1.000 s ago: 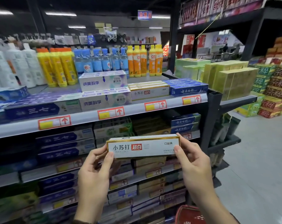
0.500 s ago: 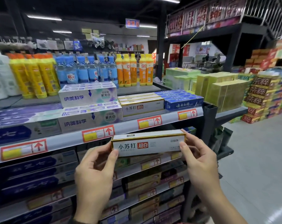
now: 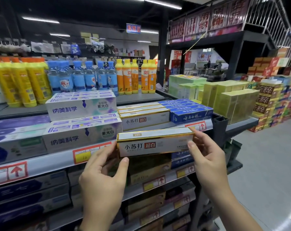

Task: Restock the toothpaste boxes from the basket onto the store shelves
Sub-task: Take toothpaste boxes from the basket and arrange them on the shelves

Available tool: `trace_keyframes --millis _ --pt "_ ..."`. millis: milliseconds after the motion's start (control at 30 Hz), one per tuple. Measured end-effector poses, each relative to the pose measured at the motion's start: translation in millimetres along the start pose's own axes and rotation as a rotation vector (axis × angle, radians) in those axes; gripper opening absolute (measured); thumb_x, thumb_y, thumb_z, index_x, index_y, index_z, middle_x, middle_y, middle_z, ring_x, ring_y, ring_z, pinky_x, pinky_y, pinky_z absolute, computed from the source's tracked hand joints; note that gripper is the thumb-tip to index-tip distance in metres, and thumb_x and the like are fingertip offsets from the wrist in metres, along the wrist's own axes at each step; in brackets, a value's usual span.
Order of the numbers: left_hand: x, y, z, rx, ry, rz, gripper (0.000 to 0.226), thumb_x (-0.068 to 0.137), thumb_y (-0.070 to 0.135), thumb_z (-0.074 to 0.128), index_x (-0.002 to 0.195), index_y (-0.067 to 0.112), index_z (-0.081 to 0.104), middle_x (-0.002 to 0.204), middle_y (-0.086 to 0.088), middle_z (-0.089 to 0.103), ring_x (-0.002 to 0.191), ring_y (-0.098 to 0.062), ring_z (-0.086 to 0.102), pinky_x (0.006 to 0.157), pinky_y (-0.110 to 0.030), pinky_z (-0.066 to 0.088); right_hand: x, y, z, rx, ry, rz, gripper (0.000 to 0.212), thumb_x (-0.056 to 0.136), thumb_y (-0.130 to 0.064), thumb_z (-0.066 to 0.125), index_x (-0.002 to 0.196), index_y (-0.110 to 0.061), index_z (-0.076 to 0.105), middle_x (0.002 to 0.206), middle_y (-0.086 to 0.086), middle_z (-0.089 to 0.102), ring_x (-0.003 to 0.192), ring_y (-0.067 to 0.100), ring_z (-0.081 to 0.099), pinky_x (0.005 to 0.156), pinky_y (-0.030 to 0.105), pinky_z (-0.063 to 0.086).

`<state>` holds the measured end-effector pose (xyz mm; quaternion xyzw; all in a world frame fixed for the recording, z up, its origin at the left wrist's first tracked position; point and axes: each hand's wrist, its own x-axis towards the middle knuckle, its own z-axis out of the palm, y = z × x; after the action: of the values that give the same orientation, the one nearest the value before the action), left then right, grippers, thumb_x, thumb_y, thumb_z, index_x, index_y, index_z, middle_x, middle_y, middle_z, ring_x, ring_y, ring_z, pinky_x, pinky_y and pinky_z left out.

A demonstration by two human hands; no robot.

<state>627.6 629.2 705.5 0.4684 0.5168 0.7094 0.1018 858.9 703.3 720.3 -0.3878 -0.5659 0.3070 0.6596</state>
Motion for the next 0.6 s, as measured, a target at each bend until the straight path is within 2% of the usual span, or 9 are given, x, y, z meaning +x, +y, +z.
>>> trace_keyframes --millis 67,133,267,400,467,533,600 --pt "3.7 -1.8 8.9 -0.040 0.014 -0.013 0.058 0.083 0.001 0.084 0.132 0.030 0.072 0.128 0.012 0.070 0.113 -0.014 0.072 0.103 -0.032 0.056 14.1 1.5 0.3 0.016 -0.018 -0.012 0.037 0.104 -0.011 0.065 0.131 -0.035 0.071 0.113 -0.011 0.077 0.110 0.010 0.071 0.095 0.028 0.057" --pt "7.3 -1.3 17.6 -0.036 0.035 -0.011 0.060 0.083 0.000 0.083 0.133 0.031 0.071 0.130 0.010 0.070 0.113 -0.016 0.072 0.104 -0.038 0.057 28.9 4.0 -0.1 0.030 -0.028 -0.019 0.038 0.103 -0.010 0.065 0.132 -0.034 0.071 0.114 -0.011 0.077 0.111 0.010 0.072 0.094 0.026 0.059" --pt "12.7 5.9 31.6 0.047 0.027 0.062 0.060 0.085 0.009 0.083 0.138 0.031 0.067 0.131 0.016 0.067 0.118 -0.013 0.069 0.103 -0.035 0.057 57.8 11.9 -1.4 0.013 -0.054 -0.048 0.038 0.102 -0.010 0.068 0.132 -0.033 0.072 0.111 -0.007 0.078 0.105 0.013 0.073 0.092 0.029 0.059" --pt "20.6 11.2 41.3 0.143 0.029 0.119 0.065 0.086 0.014 0.082 0.144 0.033 0.061 0.131 0.023 0.064 0.118 -0.002 0.065 0.099 -0.016 0.053 80.2 22.6 0.7 -0.036 -0.081 -0.081 0.038 0.099 -0.015 0.072 0.133 -0.034 0.071 0.115 -0.004 0.075 0.107 0.016 0.073 0.093 0.038 0.060" --pt "25.7 12.2 45.0 0.154 0.037 0.120 0.066 0.086 0.015 0.082 0.146 0.033 0.060 0.132 0.025 0.062 0.119 0.000 0.064 0.098 -0.012 0.051 89.6 25.5 3.2 -0.061 -0.106 -0.093 0.039 0.097 -0.018 0.075 0.133 -0.034 0.071 0.115 -0.005 0.074 0.106 0.015 0.072 0.088 0.037 0.061" --pt "29.8 13.2 47.9 0.194 0.033 0.131 0.065 0.086 0.019 0.081 0.146 0.033 0.059 0.134 0.026 0.061 0.124 0.000 0.061 0.102 -0.020 0.052 99.1 27.2 5.1 -0.113 -0.118 -0.119 0.040 0.096 -0.020 0.077 0.132 -0.035 0.069 0.115 -0.008 0.073 0.106 0.013 0.071 0.087 0.033 0.061" --pt "33.4 15.0 50.4 0.260 0.029 0.143 0.065 0.087 0.023 0.082 0.146 0.034 0.058 0.134 0.029 0.058 0.126 0.000 0.058 0.105 -0.031 0.052 108.5 29.9 6.5 -0.185 -0.118 -0.161 0.041 0.095 -0.022 0.078 0.134 -0.033 0.069 0.115 -0.010 0.072 0.107 0.011 0.070 0.092 0.036 0.060"
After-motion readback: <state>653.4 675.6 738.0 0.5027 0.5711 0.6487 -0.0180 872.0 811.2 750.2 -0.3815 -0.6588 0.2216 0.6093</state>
